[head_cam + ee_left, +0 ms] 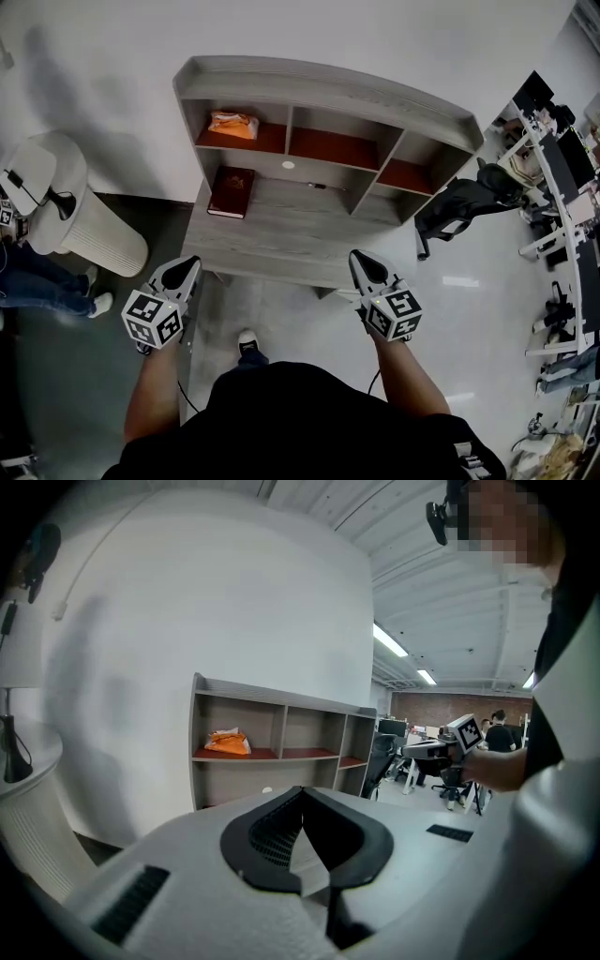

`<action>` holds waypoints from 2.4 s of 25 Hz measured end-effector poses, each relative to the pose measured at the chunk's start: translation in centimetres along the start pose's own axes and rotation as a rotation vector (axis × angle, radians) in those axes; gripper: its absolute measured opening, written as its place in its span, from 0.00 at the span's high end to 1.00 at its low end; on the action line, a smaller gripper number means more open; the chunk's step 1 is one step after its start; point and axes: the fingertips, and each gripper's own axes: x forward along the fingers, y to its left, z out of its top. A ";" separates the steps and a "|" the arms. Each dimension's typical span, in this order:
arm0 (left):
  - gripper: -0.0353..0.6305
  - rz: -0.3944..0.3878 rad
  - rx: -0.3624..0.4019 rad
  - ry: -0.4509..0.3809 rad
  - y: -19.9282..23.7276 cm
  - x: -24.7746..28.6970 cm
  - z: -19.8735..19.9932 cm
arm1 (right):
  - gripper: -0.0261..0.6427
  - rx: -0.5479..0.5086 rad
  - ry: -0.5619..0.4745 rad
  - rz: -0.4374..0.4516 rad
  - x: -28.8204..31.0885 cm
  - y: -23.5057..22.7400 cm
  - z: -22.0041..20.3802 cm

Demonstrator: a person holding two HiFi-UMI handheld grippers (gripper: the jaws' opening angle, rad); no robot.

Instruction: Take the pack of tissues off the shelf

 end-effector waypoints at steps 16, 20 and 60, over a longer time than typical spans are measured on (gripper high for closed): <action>0.92 -0.034 -0.014 -0.009 9.8 1.1 2.0 | 0.95 -0.032 0.021 -0.020 9.8 2.6 4.2; 0.92 -0.048 -0.007 -0.002 12.2 1.2 2.2 | 0.95 -0.041 0.018 -0.031 12.4 3.7 5.1; 0.92 -0.030 0.070 0.001 11.9 8.2 7.7 | 0.95 -0.092 -0.032 0.007 19.1 -4.0 9.6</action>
